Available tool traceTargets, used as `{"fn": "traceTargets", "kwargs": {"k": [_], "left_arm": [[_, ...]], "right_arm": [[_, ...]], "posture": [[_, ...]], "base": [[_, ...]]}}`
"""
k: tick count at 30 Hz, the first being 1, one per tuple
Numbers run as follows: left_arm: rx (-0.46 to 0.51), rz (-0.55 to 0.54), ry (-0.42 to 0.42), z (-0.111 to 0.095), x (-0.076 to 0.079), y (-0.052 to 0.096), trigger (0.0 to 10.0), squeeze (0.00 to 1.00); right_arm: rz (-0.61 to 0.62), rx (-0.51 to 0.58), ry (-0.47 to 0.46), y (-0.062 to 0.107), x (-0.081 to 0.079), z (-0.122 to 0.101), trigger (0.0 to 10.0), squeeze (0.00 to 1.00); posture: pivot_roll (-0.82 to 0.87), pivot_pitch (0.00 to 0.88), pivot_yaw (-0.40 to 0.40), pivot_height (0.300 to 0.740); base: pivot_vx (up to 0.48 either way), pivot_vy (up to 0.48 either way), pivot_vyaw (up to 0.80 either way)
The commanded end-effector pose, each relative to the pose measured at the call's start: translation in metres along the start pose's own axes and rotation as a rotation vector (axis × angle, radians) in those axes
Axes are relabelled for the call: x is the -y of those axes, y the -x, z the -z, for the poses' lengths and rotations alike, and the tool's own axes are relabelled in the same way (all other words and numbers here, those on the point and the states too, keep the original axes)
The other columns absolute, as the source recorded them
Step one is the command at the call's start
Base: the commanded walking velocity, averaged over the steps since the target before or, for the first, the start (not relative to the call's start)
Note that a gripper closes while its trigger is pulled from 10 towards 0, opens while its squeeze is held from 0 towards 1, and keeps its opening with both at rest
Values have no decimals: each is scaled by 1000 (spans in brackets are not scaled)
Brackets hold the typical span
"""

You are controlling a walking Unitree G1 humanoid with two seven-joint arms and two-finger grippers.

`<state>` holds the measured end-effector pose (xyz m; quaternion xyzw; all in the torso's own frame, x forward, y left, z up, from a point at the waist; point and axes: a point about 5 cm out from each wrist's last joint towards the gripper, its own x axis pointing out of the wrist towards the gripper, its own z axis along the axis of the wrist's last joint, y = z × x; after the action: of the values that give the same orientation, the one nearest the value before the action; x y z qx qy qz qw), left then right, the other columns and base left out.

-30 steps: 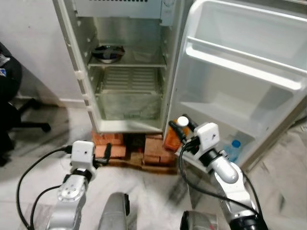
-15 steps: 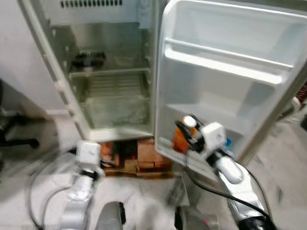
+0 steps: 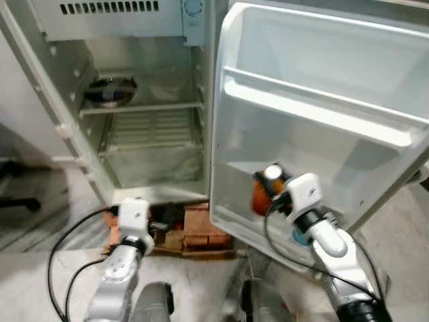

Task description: Restocking fridge

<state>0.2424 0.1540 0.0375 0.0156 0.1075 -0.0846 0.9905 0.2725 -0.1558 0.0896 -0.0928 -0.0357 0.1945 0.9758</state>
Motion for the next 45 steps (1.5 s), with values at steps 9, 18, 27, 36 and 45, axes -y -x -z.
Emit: {"fn": "traceTargets", "kwargs": {"k": [9, 18, 27, 36, 45], "left_arm": [[-7, -37, -22, -1, -11, 0, 10000, 0], [-21, -49, -35, 2, -12, 0, 10000, 0], [-23, -60, -50, 1, -16, 4, 10000, 0], [-9, -78, -58, -2, -19, 17, 10000, 0], [-7, -108, -131, -5, -27, 43, 10000, 0]], "right_arm": [[-12, 37, 8, -8, -5, -9, 10000, 0], [-8, 21, 1, -7, -5, -5, 10000, 0], [18, 2, 22, -7, -3, -3, 10000, 0], [96, -33, 84, -4, 0, 4, 10000, 0], [177, 23, 141, -33, 24, -7, 10000, 0]], "posture": [[-25, 0, -31, 637], [-25, 0, -30, 583], [-27, 0, -17, 553], [-18, 43, -10, 553], [28, 111, -10, 553]], "base": [[70, 0, 0], [0, 0, 0], [0, 0, 0], [0, 0, 0], [0, 0, 0]]}}
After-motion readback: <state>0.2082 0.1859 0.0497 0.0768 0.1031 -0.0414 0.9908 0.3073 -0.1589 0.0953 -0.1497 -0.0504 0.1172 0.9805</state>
